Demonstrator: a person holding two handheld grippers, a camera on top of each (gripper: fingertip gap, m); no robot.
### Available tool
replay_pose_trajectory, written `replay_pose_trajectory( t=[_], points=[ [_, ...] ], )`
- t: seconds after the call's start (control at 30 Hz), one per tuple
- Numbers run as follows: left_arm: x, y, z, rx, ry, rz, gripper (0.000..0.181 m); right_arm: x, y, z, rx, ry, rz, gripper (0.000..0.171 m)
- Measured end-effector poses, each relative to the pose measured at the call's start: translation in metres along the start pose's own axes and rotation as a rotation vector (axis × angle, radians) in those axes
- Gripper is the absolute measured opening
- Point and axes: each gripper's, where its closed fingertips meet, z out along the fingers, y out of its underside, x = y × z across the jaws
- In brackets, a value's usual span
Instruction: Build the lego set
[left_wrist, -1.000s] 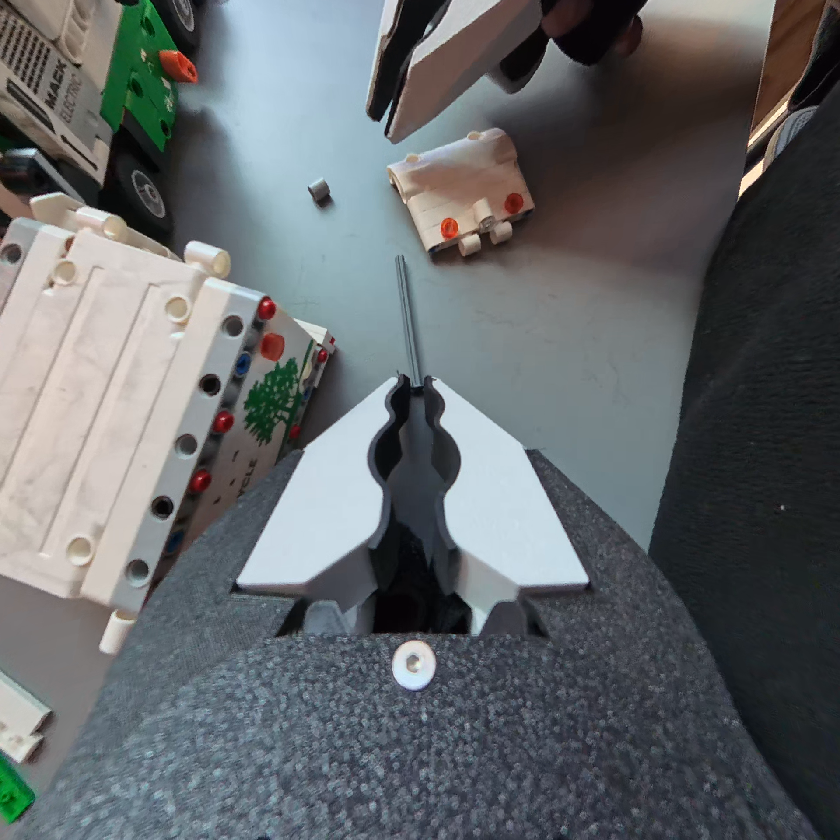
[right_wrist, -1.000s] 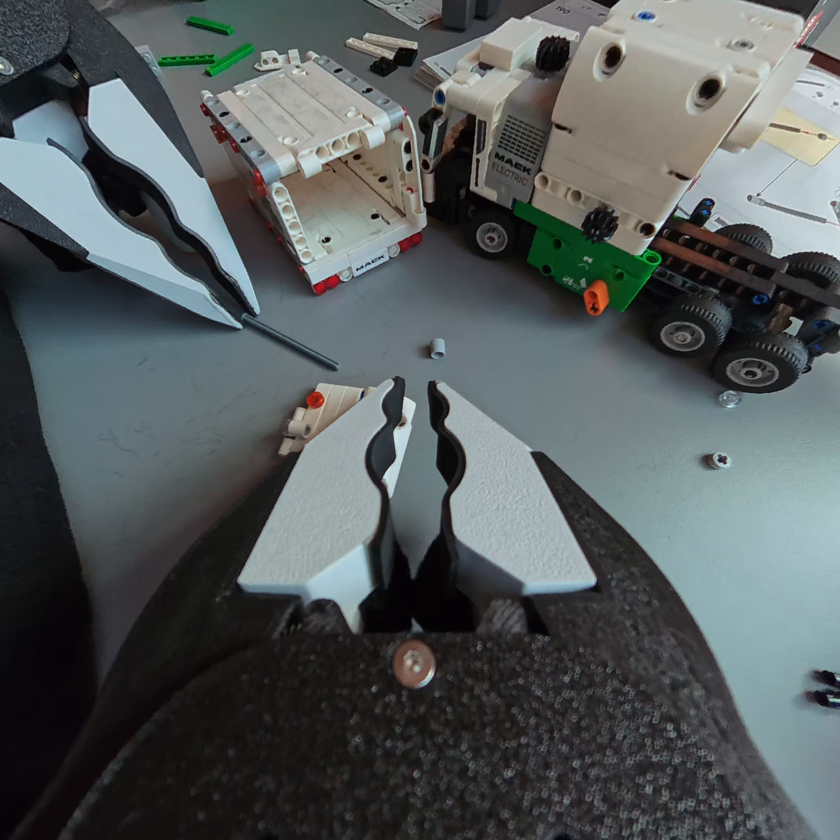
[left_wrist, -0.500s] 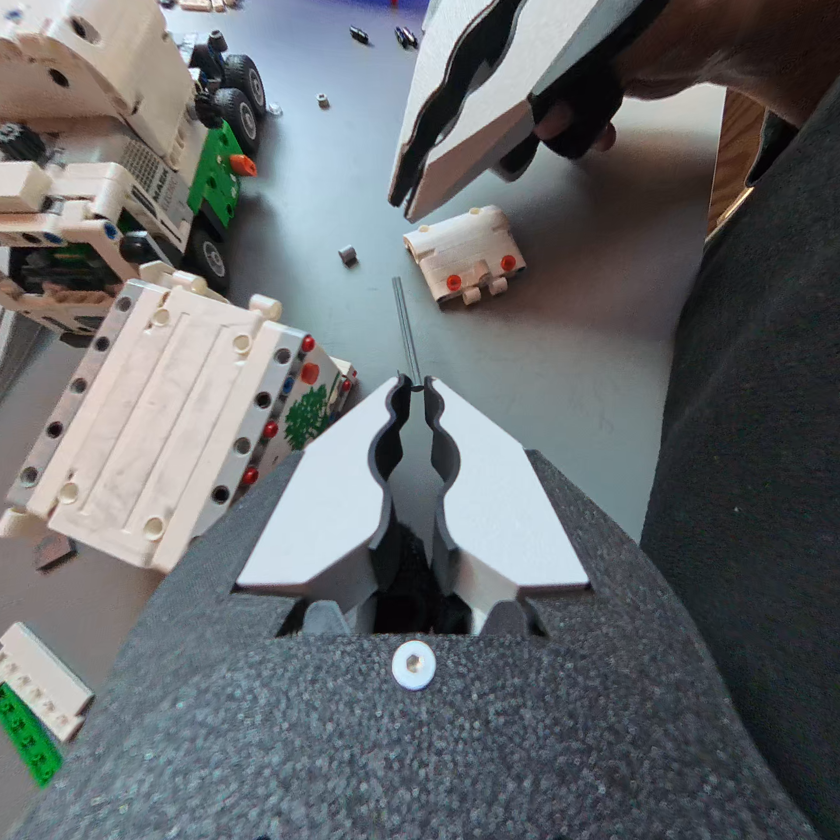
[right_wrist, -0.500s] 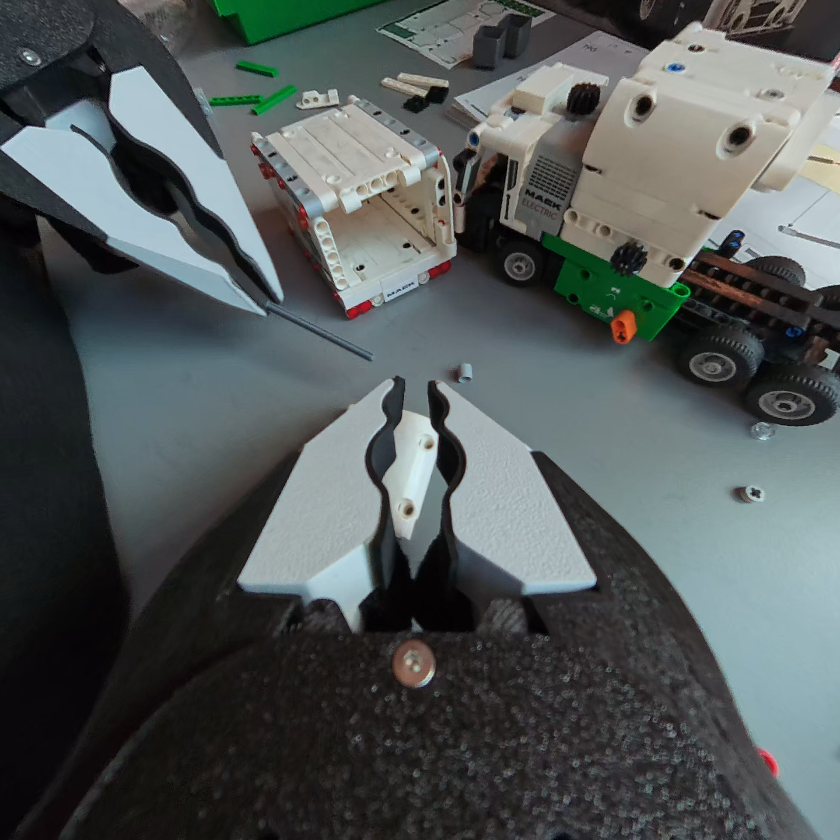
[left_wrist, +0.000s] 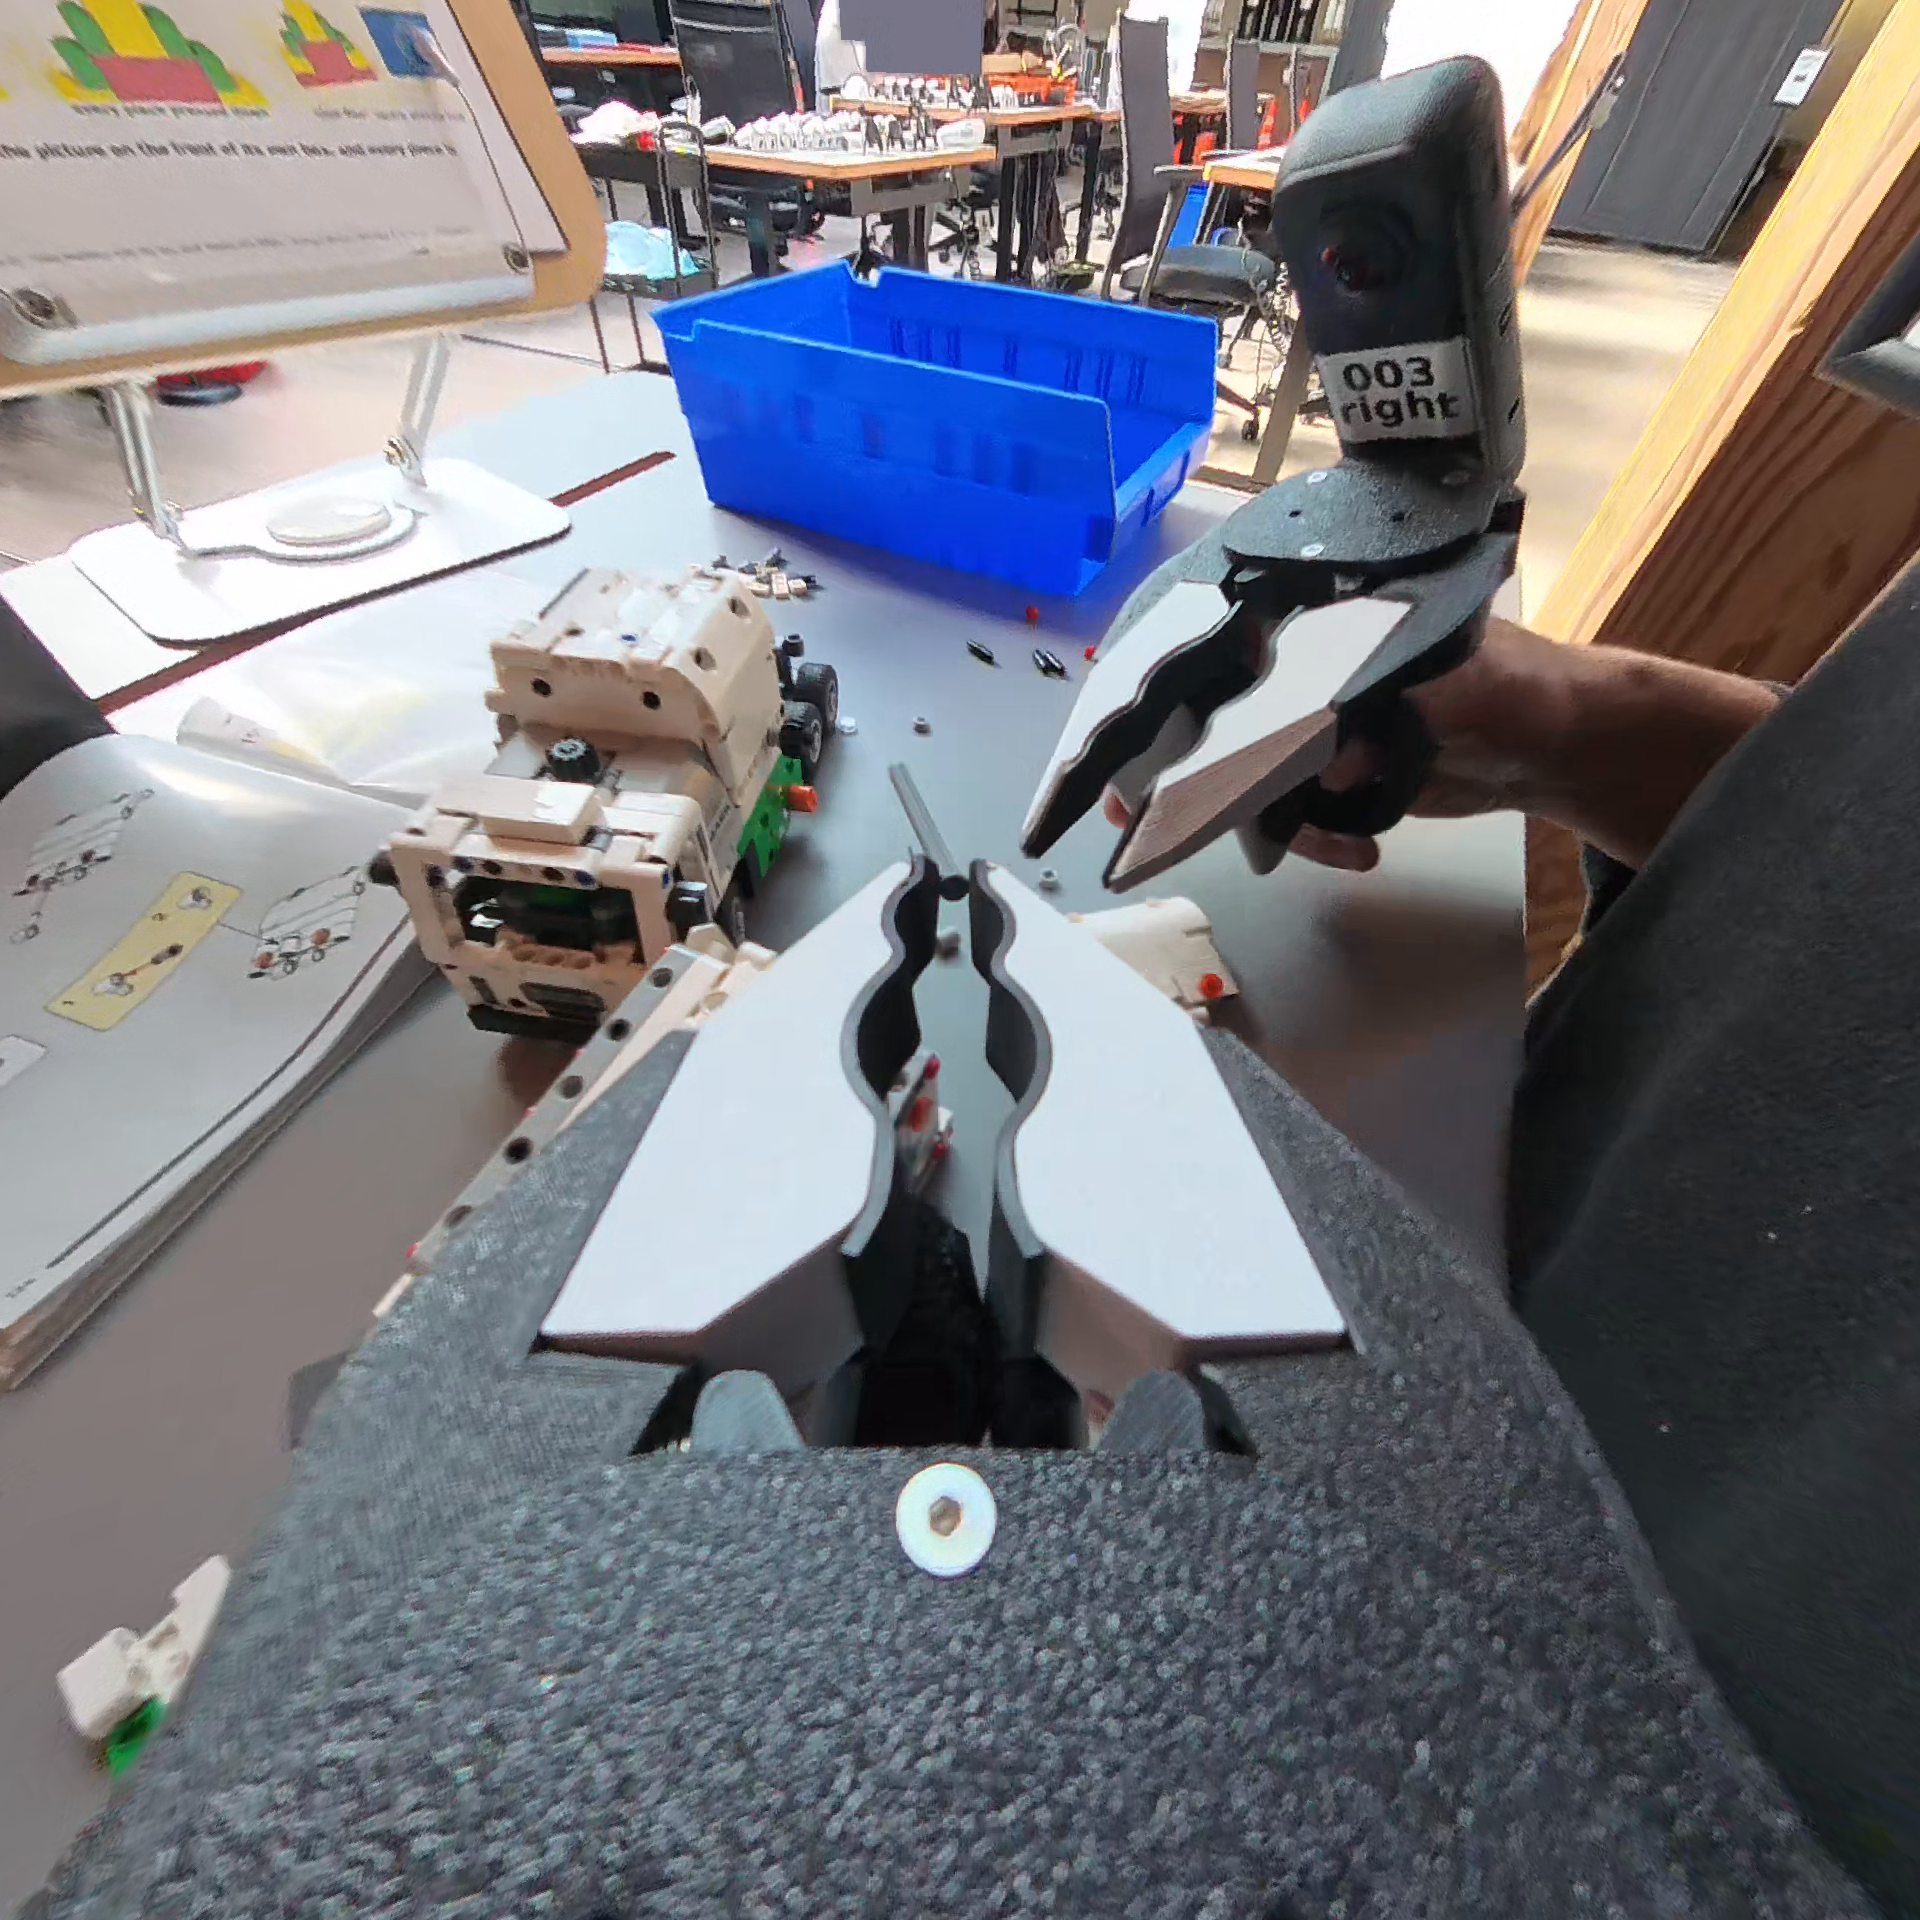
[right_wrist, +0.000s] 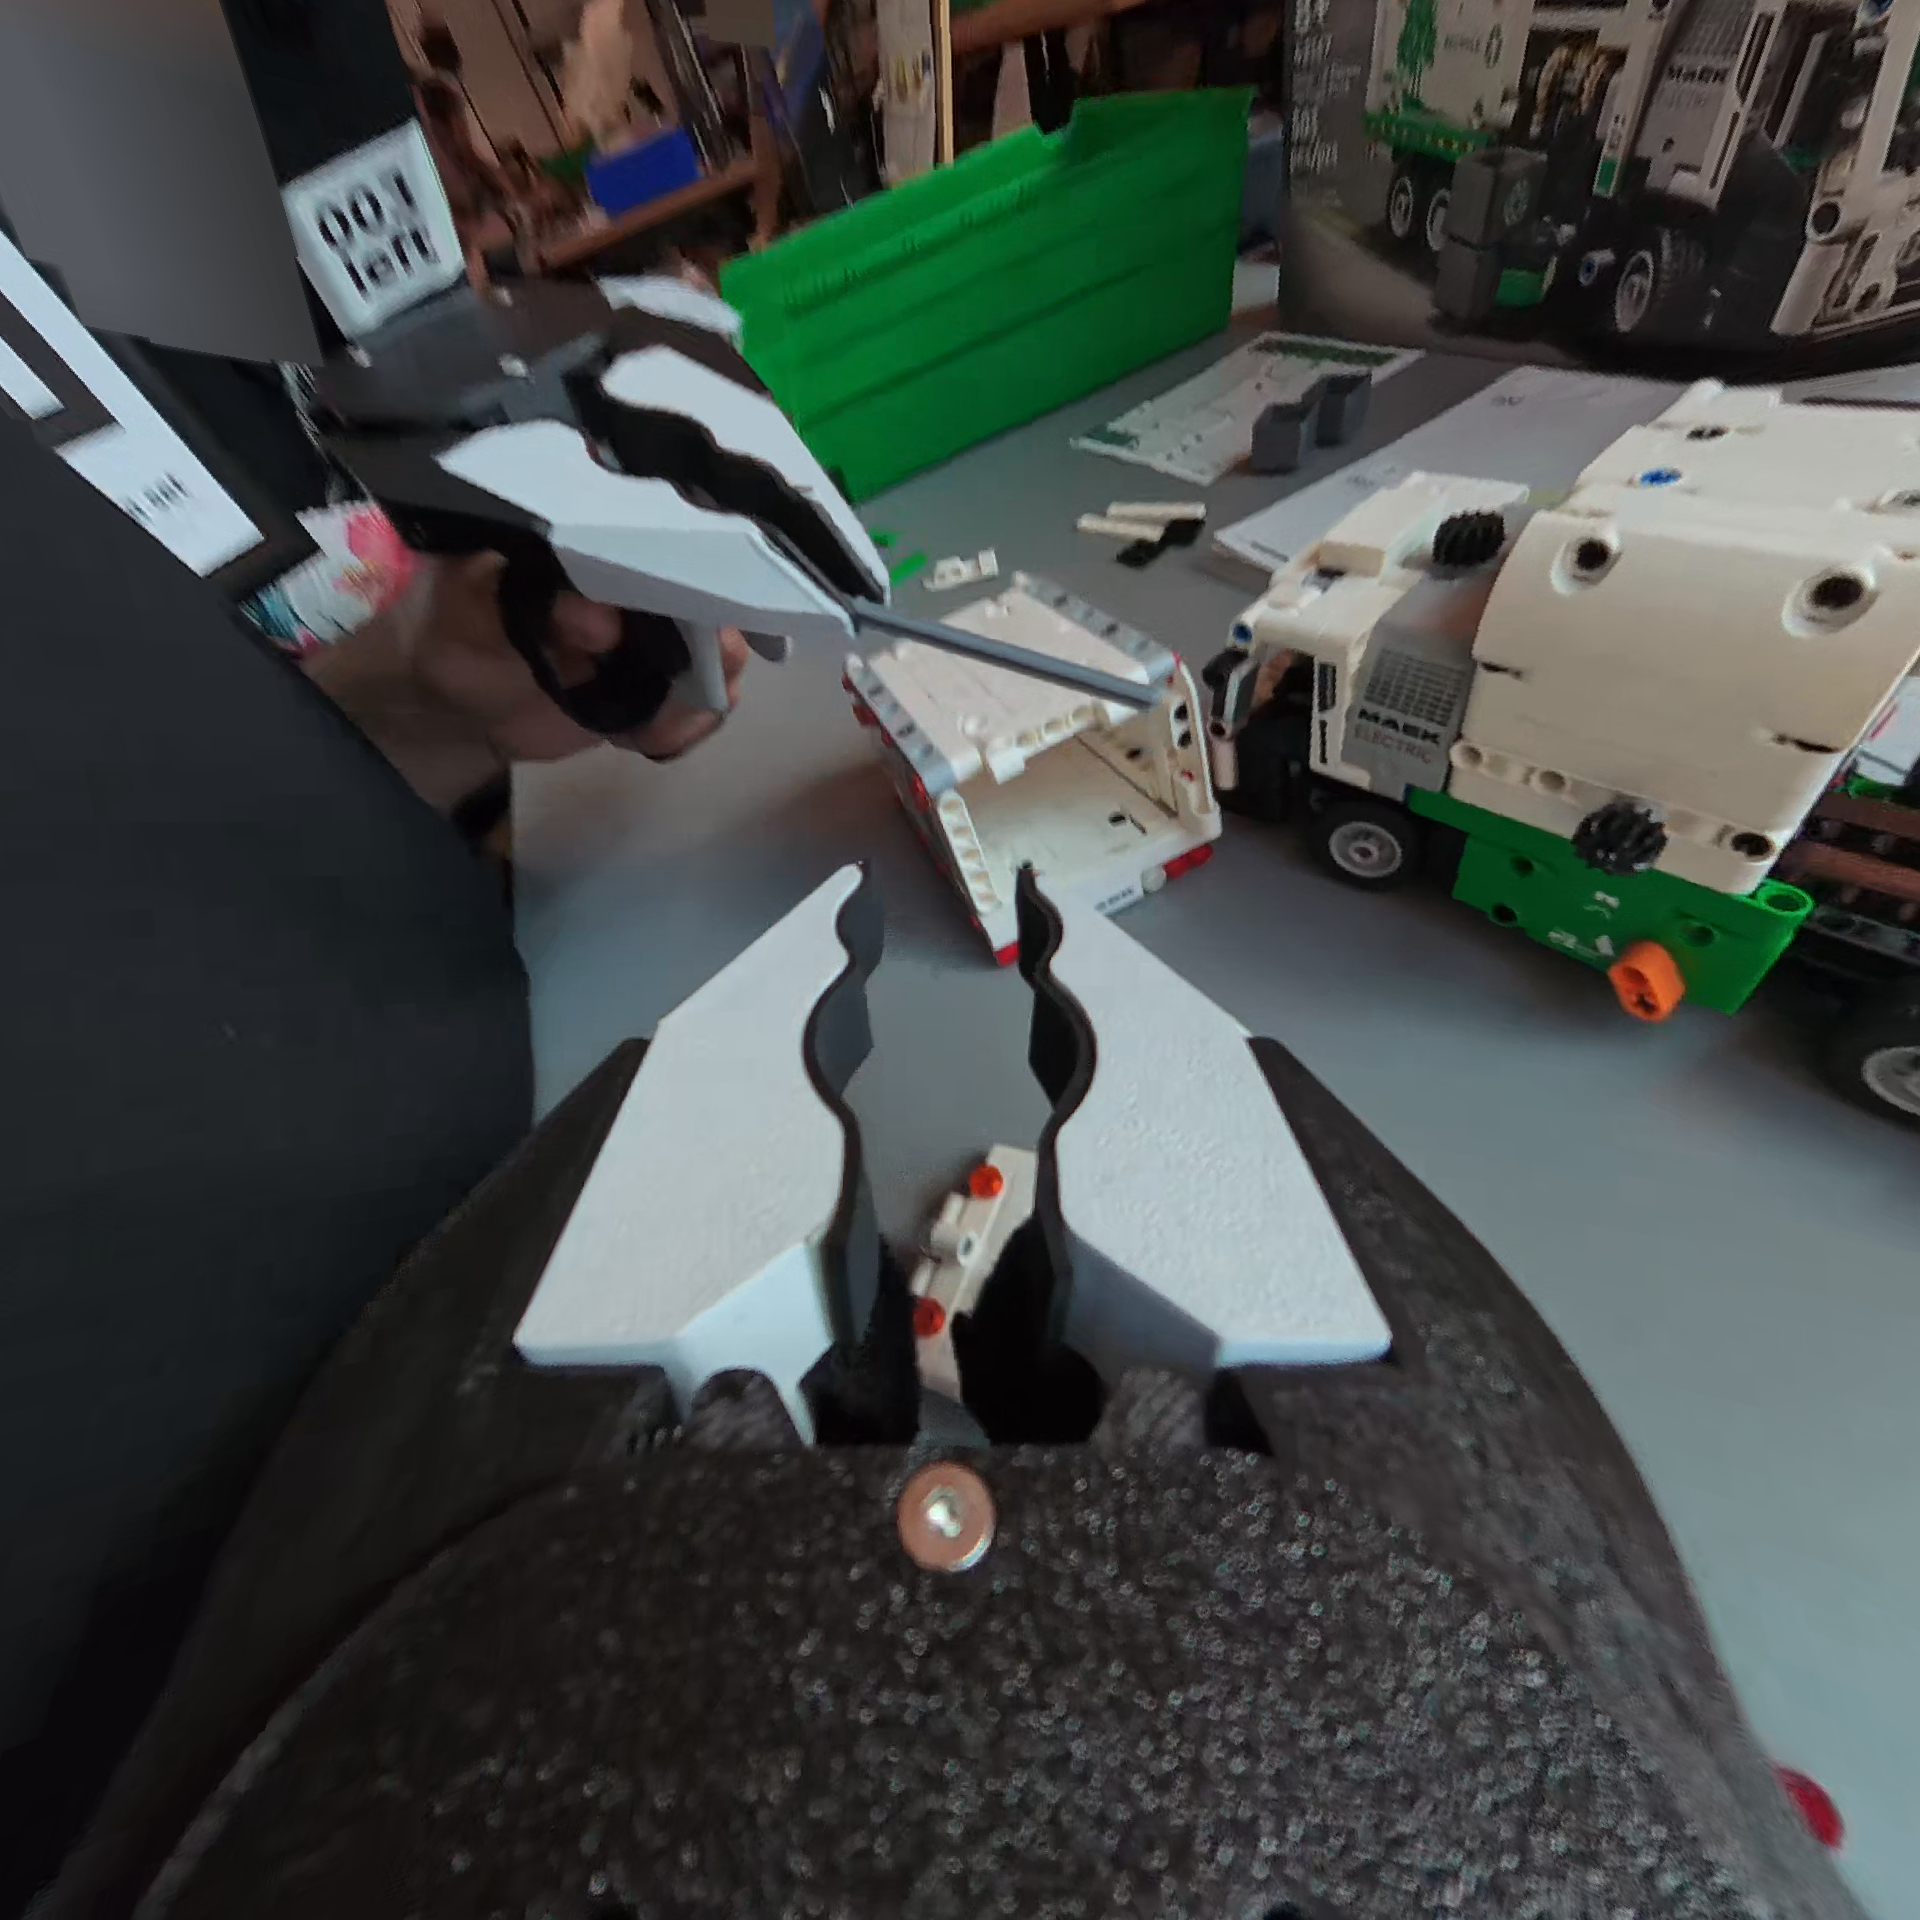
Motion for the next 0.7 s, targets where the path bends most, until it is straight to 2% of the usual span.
replay_pose_trajectory(
  t=[0.23, 0.43, 0.7],
  points=[
    [-0.018, -0.014, -0.01, -0.034, -0.009, 0.187, 0.003, -0.001, -0.033, 0.003, 0.093, -0.077, 0.072, 0.031],
    [-0.019, -0.015, -0.005, -0.042, 0.011, 0.226, 0.003, 0.002, -0.042, 0.009, 0.112, -0.07, 0.111, 0.028],
    [-0.009, -0.025, -0.002, 0.012, 0.044, 0.226, 0.003, -0.008, -0.043, 0.012, 0.154, -0.156, 0.23, 0.026]
  ],
)
